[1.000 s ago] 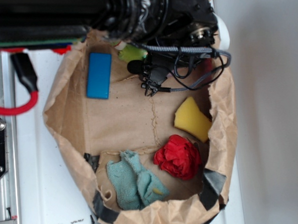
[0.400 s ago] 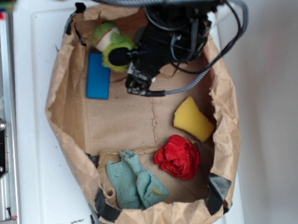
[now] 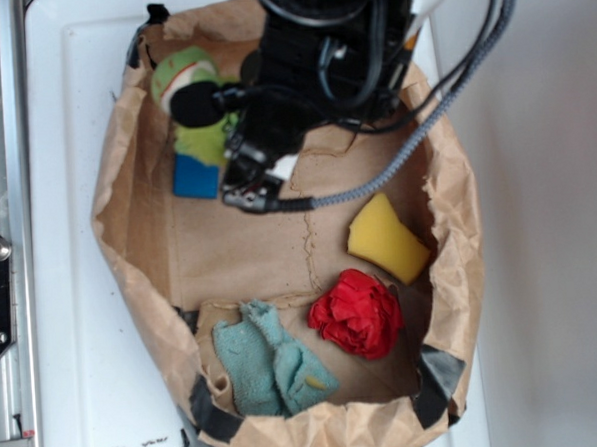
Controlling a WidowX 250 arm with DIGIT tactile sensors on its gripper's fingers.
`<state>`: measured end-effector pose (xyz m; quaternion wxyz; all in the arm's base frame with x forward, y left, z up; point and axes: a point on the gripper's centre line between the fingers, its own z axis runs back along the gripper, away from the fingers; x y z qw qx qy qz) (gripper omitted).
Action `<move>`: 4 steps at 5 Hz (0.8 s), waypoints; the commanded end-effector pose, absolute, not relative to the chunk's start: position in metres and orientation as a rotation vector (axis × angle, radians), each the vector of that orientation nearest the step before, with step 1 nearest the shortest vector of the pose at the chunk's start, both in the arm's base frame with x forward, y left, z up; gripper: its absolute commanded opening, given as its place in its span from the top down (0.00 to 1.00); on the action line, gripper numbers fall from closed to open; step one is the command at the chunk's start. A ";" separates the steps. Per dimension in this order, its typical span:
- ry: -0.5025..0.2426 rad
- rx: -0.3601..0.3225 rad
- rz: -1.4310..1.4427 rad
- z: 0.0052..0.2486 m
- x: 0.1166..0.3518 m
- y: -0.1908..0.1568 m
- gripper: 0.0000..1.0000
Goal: Grab the green animal.
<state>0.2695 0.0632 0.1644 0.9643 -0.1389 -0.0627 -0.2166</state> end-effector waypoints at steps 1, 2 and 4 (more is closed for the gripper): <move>-0.356 -0.174 -0.262 0.209 0.266 0.050 1.00; -0.385 -0.165 -0.108 0.222 0.271 0.034 1.00; -0.309 -0.011 0.147 0.222 0.288 0.010 1.00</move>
